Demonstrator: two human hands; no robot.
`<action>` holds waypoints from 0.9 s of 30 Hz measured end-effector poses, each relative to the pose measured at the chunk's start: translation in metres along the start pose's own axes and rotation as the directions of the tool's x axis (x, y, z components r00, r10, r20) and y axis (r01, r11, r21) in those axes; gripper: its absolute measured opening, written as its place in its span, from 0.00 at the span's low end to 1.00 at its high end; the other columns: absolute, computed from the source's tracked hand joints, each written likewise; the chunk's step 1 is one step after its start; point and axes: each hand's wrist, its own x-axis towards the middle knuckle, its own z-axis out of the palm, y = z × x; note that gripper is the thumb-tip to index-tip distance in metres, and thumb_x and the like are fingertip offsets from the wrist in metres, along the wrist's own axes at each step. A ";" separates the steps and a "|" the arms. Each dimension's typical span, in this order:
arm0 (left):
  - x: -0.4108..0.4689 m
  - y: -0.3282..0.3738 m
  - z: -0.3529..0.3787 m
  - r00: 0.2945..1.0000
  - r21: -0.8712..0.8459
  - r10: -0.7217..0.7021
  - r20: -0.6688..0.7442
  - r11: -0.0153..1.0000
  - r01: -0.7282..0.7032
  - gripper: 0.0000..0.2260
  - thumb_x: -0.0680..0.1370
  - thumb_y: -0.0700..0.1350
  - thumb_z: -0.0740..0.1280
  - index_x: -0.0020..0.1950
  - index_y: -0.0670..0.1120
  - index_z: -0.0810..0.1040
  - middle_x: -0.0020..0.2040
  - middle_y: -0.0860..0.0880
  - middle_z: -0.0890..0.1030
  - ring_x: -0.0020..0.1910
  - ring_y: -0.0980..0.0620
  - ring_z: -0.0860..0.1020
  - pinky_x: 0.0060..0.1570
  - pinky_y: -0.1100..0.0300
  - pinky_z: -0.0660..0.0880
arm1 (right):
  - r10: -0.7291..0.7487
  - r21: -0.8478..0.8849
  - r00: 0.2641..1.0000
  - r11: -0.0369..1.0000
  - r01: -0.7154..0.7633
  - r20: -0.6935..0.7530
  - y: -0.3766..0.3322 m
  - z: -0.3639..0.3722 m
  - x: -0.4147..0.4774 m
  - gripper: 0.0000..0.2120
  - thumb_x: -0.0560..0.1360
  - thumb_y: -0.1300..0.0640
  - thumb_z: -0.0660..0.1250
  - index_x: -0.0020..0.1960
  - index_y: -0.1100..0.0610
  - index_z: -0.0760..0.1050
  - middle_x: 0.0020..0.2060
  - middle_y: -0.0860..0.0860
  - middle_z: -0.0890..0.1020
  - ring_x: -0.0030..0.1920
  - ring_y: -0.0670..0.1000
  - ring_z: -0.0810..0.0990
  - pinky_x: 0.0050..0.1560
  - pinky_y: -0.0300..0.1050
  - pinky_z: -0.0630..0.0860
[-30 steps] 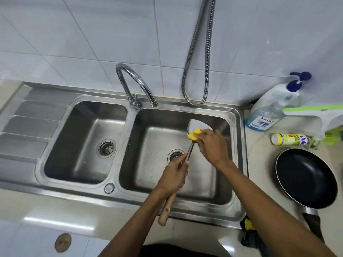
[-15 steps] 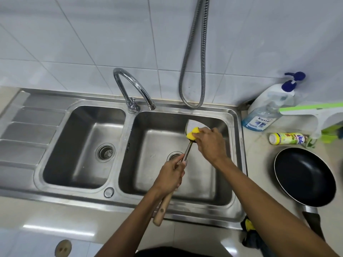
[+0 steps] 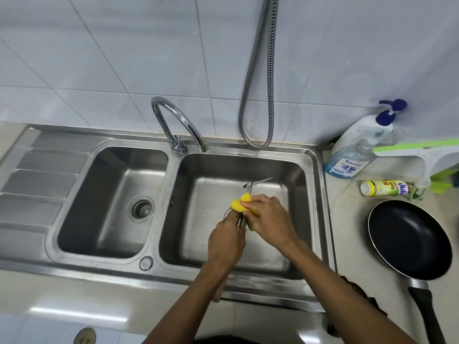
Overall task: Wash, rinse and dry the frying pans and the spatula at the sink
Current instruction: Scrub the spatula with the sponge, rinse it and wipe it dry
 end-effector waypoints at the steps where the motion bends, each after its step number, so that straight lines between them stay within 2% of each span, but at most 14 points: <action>1: -0.005 -0.001 0.001 0.999 0.080 0.032 -0.015 0.996 -0.031 0.12 0.82 0.42 0.67 0.65 0.47 0.74 0.55 0.47 0.83 0.50 0.43 0.82 0.44 0.53 0.75 | -0.028 -0.061 0.999 0.998 0.026 -0.032 0.002 0.001 0.004 0.13 0.77 0.50 0.71 0.61 0.43 0.83 0.60 0.46 0.81 0.51 0.56 0.76 0.49 0.51 0.80; 3: -0.014 -0.006 0.005 0.994 0.198 0.105 -0.033 0.975 -0.096 0.15 0.81 0.42 0.67 0.67 0.48 0.73 0.56 0.48 0.82 0.48 0.42 0.83 0.44 0.50 0.78 | -0.055 -0.202 0.991 0.979 0.029 -0.121 0.010 -0.001 0.020 0.11 0.75 0.52 0.73 0.57 0.47 0.84 0.56 0.50 0.83 0.46 0.59 0.76 0.46 0.52 0.80; 5: -0.019 -0.010 0.007 0.983 0.260 0.174 -0.060 0.953 -0.153 0.17 0.80 0.39 0.68 0.68 0.48 0.74 0.55 0.48 0.82 0.43 0.43 0.83 0.40 0.49 0.80 | -0.005 -0.285 0.983 0.957 -0.048 -0.183 0.025 -0.010 0.043 0.10 0.74 0.53 0.73 0.54 0.49 0.85 0.51 0.53 0.83 0.44 0.61 0.76 0.42 0.50 0.78; 7: -0.019 -0.013 0.006 0.969 0.284 0.233 -0.087 0.938 -0.200 0.19 0.77 0.35 0.70 0.66 0.48 0.76 0.53 0.49 0.82 0.39 0.45 0.82 0.34 0.51 0.80 | 0.114 -0.259 0.971 0.951 -0.168 -0.211 0.042 -0.026 0.065 0.07 0.76 0.52 0.70 0.51 0.50 0.85 0.45 0.55 0.84 0.44 0.62 0.79 0.43 0.49 0.75; 9: -0.017 -0.014 0.001 0.960 0.297 0.258 -0.112 0.930 -0.216 0.19 0.76 0.34 0.70 0.65 0.48 0.76 0.52 0.51 0.81 0.37 0.45 0.82 0.31 0.51 0.80 | 0.278 -0.141 0.953 0.945 -0.294 -0.123 0.055 -0.039 0.079 0.11 0.78 0.49 0.65 0.46 0.53 0.84 0.41 0.56 0.84 0.45 0.62 0.81 0.41 0.47 0.70; 10: -0.015 -0.015 -0.002 0.958 0.302 0.262 -0.117 0.928 -0.217 0.19 0.76 0.34 0.70 0.64 0.49 0.76 0.52 0.51 0.81 0.37 0.44 0.81 0.31 0.51 0.79 | 0.314 -0.098 0.947 0.942 -0.320 -0.069 0.058 -0.043 0.082 0.13 0.79 0.49 0.64 0.45 0.54 0.83 0.40 0.56 0.84 0.45 0.61 0.81 0.40 0.47 0.68; 12: -0.010 -0.018 -0.007 0.953 0.318 0.272 -0.131 0.922 -0.219 0.19 0.76 0.36 0.70 0.65 0.50 0.75 0.52 0.52 0.80 0.38 0.43 0.81 0.30 0.51 0.78 | 0.252 -0.061 0.966 0.965 -0.255 -0.052 0.054 -0.042 0.079 0.11 0.79 0.48 0.65 0.49 0.51 0.84 0.42 0.56 0.84 0.46 0.60 0.81 0.41 0.47 0.69; 14: -0.006 -0.018 -0.009 0.945 0.324 0.291 -0.152 0.918 -0.230 0.20 0.76 0.36 0.71 0.65 0.50 0.75 0.50 0.51 0.81 0.36 0.43 0.81 0.28 0.52 0.76 | 0.112 -0.046 0.992 0.992 -0.115 -0.058 0.041 -0.037 0.067 0.11 0.79 0.47 0.66 0.57 0.47 0.84 0.48 0.54 0.84 0.49 0.59 0.81 0.47 0.49 0.75; 16: -0.006 -0.019 -0.007 0.939 0.325 0.315 -0.139 0.910 -0.257 0.21 0.74 0.35 0.73 0.64 0.50 0.76 0.49 0.52 0.81 0.35 0.44 0.81 0.27 0.54 0.75 | 0.075 -0.007 0.996 0.997 -0.076 -0.042 0.034 -0.035 0.064 0.13 0.78 0.46 0.68 0.61 0.45 0.82 0.54 0.53 0.83 0.52 0.58 0.80 0.52 0.52 0.77; 20: -0.015 -0.024 0.004 0.915 0.349 0.395 -0.077 0.871 -0.347 0.21 0.74 0.37 0.75 0.65 0.49 0.76 0.48 0.52 0.81 0.34 0.48 0.80 0.27 0.56 0.77 | 0.260 -0.021 0.965 0.966 -0.259 0.034 0.061 -0.043 0.089 0.11 0.79 0.47 0.65 0.55 0.46 0.84 0.50 0.54 0.86 0.52 0.60 0.82 0.47 0.48 0.74; 22: -0.018 -0.023 0.006 0.902 0.346 0.424 -0.081 0.861 -0.374 0.19 0.77 0.38 0.73 0.66 0.49 0.76 0.49 0.52 0.82 0.35 0.49 0.80 0.28 0.55 0.79 | 0.299 -0.034 0.954 0.954 -0.297 0.039 0.066 -0.049 0.091 0.14 0.78 0.44 0.63 0.52 0.48 0.85 0.49 0.54 0.86 0.51 0.59 0.82 0.47 0.48 0.75; 24: -0.014 -0.024 0.005 0.904 0.337 0.416 -0.101 0.869 -0.362 0.16 0.79 0.40 0.71 0.65 0.50 0.77 0.49 0.52 0.82 0.36 0.47 0.81 0.29 0.53 0.79 | 0.222 -0.065 0.975 0.973 -0.220 0.021 0.058 -0.047 0.087 0.18 0.76 0.40 0.59 0.52 0.47 0.84 0.46 0.54 0.86 0.49 0.59 0.82 0.49 0.51 0.78; 26: -0.008 -0.028 0.001 0.936 0.273 0.338 -0.094 0.913 -0.303 0.13 0.80 0.42 0.68 0.65 0.50 0.77 0.52 0.51 0.82 0.39 0.43 0.82 0.33 0.50 0.80 | 0.107 -0.080 0.991 0.992 -0.101 0.076 0.044 -0.041 0.077 0.16 0.76 0.41 0.63 0.57 0.45 0.83 0.49 0.53 0.84 0.50 0.59 0.82 0.51 0.53 0.78; 27: -0.006 -0.030 0.000 0.957 0.175 0.279 -0.075 0.949 -0.262 0.13 0.81 0.43 0.68 0.65 0.50 0.77 0.53 0.50 0.83 0.40 0.43 0.82 0.37 0.50 0.80 | 0.057 -0.081 0.994 0.995 -0.049 0.095 0.040 -0.037 0.070 0.14 0.76 0.43 0.66 0.59 0.44 0.83 0.52 0.52 0.84 0.51 0.59 0.80 0.53 0.53 0.78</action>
